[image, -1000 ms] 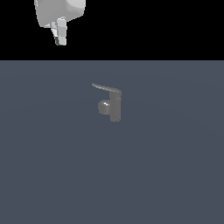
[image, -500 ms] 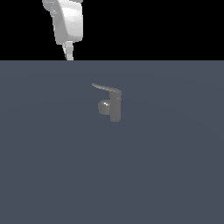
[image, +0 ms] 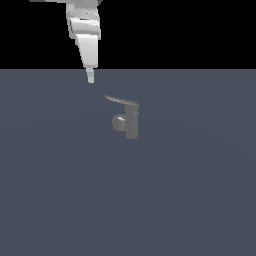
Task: Turn on the faucet by rotating a designated handle.
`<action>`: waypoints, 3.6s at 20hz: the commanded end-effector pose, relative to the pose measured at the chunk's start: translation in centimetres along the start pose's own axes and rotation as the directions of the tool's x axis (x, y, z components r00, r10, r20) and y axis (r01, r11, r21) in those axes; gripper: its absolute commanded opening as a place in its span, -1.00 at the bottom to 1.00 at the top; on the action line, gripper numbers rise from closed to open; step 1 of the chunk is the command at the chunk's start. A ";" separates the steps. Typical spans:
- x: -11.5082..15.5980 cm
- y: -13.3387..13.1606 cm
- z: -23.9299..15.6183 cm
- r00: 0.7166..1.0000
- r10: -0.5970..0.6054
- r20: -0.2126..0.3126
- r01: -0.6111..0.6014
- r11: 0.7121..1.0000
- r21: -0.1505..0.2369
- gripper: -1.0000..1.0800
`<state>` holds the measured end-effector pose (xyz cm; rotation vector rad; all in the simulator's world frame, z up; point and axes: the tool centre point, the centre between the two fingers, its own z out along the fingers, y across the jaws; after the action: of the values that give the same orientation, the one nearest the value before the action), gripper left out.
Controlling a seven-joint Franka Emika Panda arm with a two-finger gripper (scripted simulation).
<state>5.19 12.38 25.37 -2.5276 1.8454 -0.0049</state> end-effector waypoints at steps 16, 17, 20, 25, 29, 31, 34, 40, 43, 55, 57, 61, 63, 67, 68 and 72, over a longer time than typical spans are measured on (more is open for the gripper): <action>7.8 -7.5 7.1 0.925 0.379 -0.011 -0.379 0.925 -0.007 -1.00; 8.1 -7.7 7.3 0.921 0.391 -0.011 -0.391 0.921 -0.007 -1.00; 8.8 -8.1 7.7 0.909 0.417 -0.011 -0.417 0.909 -0.008 -1.00; 9.4 -8.4 8.1 0.899 0.438 -0.010 -0.438 0.899 -0.008 -1.00; 9.5 -8.4 8.1 0.898 0.440 -0.010 -0.440 0.898 -0.008 -1.00; 9.5 -8.4 8.1 0.898 0.440 -0.010 -0.440 0.898 -0.009 -1.00; 9.1 -7.9 8.1 0.898 0.440 -0.010 -0.440 0.898 -0.009 -1.00; 8.2 -6.7 8.1 0.898 0.440 -0.010 -0.440 0.898 -0.009 -1.00; 7.8 -6.2 8.1 0.898 0.440 -0.010 -0.440 0.898 -0.009 -1.00; 6.0 -3.6 8.1 0.898 0.440 -0.009 -0.440 0.898 -0.008 -1.00; 5.6 -3.1 8.1 0.898 0.440 -0.009 -0.440 0.898 -0.008 -1.00; 4.9 -2.2 8.1 0.898 0.440 -0.009 -0.440 0.898 -0.008 -1.00; 5.6 -2.5 8.1 0.895 0.445 -0.010 -0.445 0.895 -0.006 -1.00; 5.7 -1.4 8.1 0.896 0.445 -0.010 -0.445 0.896 -0.006 -1.00; 5.7 -1.1 8.1 0.896 0.445 -0.010 -0.445 0.896 -0.006 -1.00; 5.7 0.0 8.1 0.896 0.444 -0.010 -0.444 0.896 -0.007 -1.00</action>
<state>7.50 7.70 17.37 -2.0527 2.3697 -0.0041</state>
